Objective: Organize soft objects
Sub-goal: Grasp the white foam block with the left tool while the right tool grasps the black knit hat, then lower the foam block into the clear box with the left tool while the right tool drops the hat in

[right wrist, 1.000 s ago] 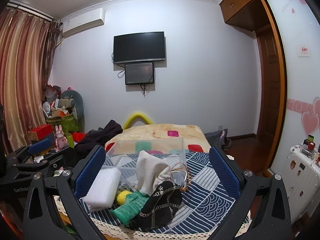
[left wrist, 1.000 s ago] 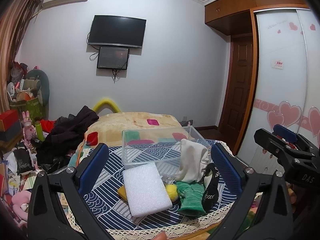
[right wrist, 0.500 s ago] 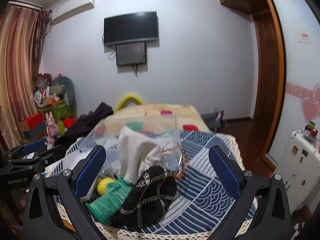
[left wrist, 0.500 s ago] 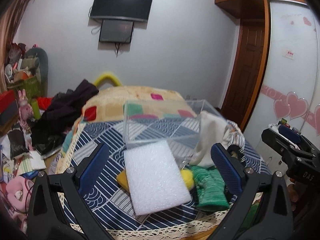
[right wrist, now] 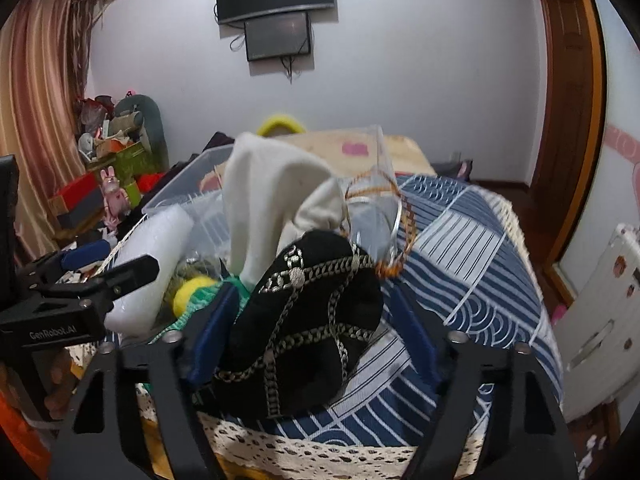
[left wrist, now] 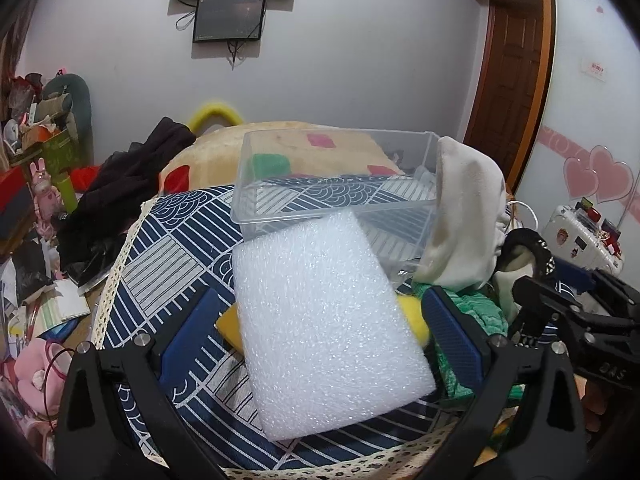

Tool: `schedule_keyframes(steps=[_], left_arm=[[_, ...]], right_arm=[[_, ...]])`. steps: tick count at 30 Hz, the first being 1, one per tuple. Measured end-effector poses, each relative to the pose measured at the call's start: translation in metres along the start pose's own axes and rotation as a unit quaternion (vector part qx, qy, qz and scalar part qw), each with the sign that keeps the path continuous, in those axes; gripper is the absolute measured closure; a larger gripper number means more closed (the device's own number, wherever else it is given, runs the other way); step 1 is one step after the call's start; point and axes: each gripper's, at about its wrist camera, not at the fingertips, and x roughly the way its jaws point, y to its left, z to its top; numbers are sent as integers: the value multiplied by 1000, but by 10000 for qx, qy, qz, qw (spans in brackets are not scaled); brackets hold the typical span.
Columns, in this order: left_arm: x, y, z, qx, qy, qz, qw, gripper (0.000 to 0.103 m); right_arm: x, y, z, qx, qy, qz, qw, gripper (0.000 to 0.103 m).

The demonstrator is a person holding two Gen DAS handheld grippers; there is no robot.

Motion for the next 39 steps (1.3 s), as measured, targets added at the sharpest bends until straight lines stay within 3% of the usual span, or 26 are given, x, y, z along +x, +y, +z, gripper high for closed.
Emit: schedule_keyframes(steps=[1, 2, 4, 6, 10, 15, 18, 20, 21, 22, 24, 33, 39], left_arm=[[0, 0, 0, 11, -3, -14, 10000, 25], [0, -1, 1, 35, 23, -43, 10000, 29], [1, -2, 0, 70, 90, -106, 9999, 36], [-2, -4, 1, 113, 45, -99, 9999, 45], [-10, -8, 2, 202, -24, -154, 9997, 64], [-20, -8, 2, 225, -135, -202, 9995, 74], [-23, -4, 2, 207, -106, -299, 9993, 73], [-22, -1, 1, 171, -43, -308, 9994, 51], [-19, 0, 0, 140, 8, -225, 9996, 26], [-17, 2, -2, 110, 32, -145, 9998, 18], [-14, 5, -4, 31, -12, -2, 10000, 18], [7, 10, -13, -120, 360, -147, 9992, 21], [-14, 8, -8, -10, -27, -111, 9999, 22]], right_arm=[[0, -4, 0, 87, 30, 71, 9999, 43], [-1, -7, 1, 145, 51, 116, 9998, 47], [-2, -9, 2, 230, 52, 208, 9995, 70], [-4, -7, 2, 243, 24, 289, 9993, 83], [-13, -6, 3, 177, -155, 223, 9995, 91], [-24, -6, 10, 146, -407, 105, 9990, 93], [-32, -8, 13, 110, -557, 86, 9983, 93], [-36, -7, 15, 82, -634, 65, 9979, 93], [-37, -7, 16, 59, -665, 51, 9978, 93], [-38, -8, 16, 43, -699, 37, 9975, 93], [-40, -9, 17, 39, -735, 37, 9973, 93], [-50, -8, 27, 13, -938, 1, 9956, 93], [-52, -4, 46, -131, -1149, -2, 9933, 93]])
